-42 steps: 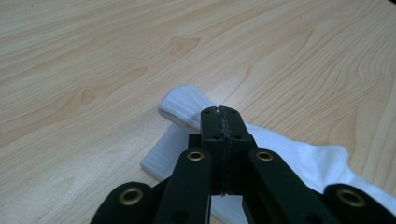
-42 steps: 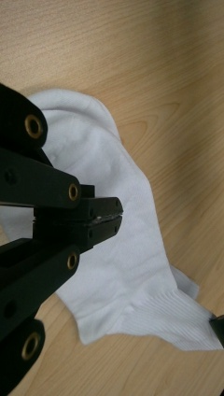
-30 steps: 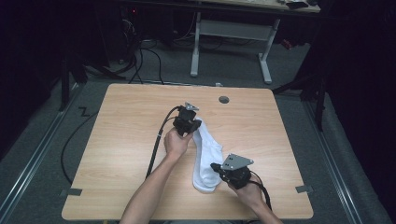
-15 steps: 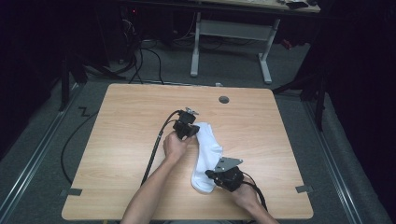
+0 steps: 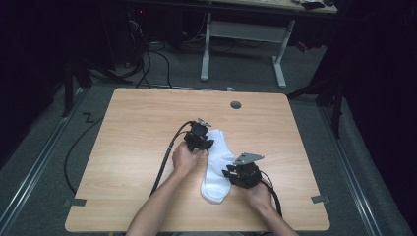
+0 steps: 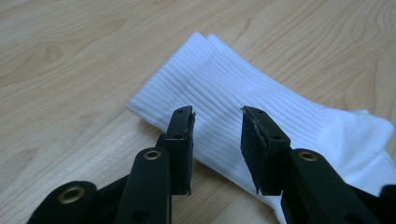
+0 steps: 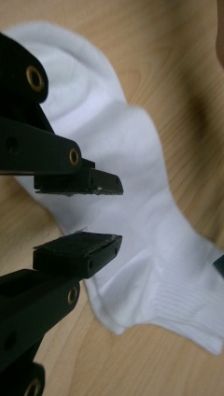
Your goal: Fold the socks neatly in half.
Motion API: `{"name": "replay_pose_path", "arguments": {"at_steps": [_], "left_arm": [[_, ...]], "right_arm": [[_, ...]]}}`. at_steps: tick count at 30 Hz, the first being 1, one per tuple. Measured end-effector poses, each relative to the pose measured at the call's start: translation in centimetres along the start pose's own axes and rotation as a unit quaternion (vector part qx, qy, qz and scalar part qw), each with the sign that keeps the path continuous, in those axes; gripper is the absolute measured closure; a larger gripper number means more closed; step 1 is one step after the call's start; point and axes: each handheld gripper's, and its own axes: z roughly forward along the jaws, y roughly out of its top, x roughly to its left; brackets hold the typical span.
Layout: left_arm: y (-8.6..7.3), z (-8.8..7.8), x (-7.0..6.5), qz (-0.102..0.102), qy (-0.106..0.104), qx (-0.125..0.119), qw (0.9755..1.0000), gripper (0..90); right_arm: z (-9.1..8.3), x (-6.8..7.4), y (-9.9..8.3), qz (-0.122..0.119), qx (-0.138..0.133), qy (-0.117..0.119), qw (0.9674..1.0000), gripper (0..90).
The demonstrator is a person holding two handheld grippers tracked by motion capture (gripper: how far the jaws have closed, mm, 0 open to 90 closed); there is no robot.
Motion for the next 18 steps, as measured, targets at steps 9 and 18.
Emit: {"name": "replay_pose_path", "arguments": {"at_steps": [9,18], "left_arm": [[-1.5,-0.3,-0.8,0.014,0.009,0.017,0.9997,70.1],[-2.7,-2.2,-0.3,-0.009,0.016,0.019,0.9997,76.3]], "right_arm": [[1.8,-0.6,0.6,-0.033,0.03,0.01,0.999,73.1],[2.5,-0.8,1.6,-0.054,0.041,0.005,0.9977,73.9]]}}
